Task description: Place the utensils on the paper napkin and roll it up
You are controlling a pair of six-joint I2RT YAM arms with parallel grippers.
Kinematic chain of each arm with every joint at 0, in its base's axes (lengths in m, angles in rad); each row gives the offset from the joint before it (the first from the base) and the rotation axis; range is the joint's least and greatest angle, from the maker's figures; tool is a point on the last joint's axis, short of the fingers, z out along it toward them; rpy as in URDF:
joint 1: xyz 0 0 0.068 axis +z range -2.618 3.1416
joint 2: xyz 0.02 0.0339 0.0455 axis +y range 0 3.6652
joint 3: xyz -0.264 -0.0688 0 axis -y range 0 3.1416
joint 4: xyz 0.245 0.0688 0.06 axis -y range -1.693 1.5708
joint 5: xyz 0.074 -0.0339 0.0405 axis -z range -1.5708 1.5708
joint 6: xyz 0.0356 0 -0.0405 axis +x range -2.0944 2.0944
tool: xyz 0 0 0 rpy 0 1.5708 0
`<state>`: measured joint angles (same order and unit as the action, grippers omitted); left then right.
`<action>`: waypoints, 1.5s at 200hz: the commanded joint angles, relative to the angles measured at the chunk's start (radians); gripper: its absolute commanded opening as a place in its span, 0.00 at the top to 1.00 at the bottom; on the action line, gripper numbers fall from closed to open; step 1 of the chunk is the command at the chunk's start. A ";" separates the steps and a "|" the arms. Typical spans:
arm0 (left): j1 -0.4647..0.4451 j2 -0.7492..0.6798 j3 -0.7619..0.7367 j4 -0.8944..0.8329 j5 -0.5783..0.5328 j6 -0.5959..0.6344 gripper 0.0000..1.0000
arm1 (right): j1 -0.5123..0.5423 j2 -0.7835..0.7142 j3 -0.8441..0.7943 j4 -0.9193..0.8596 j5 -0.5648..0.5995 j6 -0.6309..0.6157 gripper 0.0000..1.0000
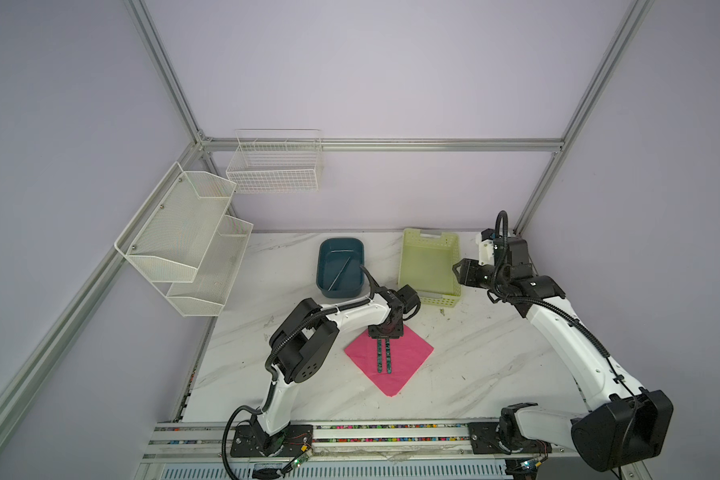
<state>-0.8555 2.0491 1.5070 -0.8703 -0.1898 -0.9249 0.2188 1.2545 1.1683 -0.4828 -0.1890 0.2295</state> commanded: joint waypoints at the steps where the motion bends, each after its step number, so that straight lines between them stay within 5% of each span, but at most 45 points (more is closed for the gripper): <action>1: 0.006 -0.006 -0.016 0.006 -0.003 -0.011 0.59 | -0.003 -0.019 -0.008 0.007 0.013 -0.012 0.47; 54: 0.006 -0.029 0.001 -0.005 -0.012 -0.003 0.51 | -0.003 -0.020 -0.008 0.006 0.014 -0.012 0.46; 146: 0.051 -0.132 0.221 -0.122 -0.102 0.166 0.51 | -0.003 -0.012 0.002 0.003 0.021 -0.013 0.45; 219: 0.207 -0.151 0.312 -0.119 -0.126 0.400 0.46 | -0.003 0.000 0.013 -0.006 0.029 -0.014 0.45; 300: 0.367 0.017 0.498 -0.121 -0.148 0.705 0.51 | -0.002 0.009 0.014 -0.025 0.057 -0.011 0.45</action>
<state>-0.5121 2.0243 1.8751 -0.9916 -0.3073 -0.3519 0.2188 1.2560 1.1683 -0.4877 -0.1532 0.2264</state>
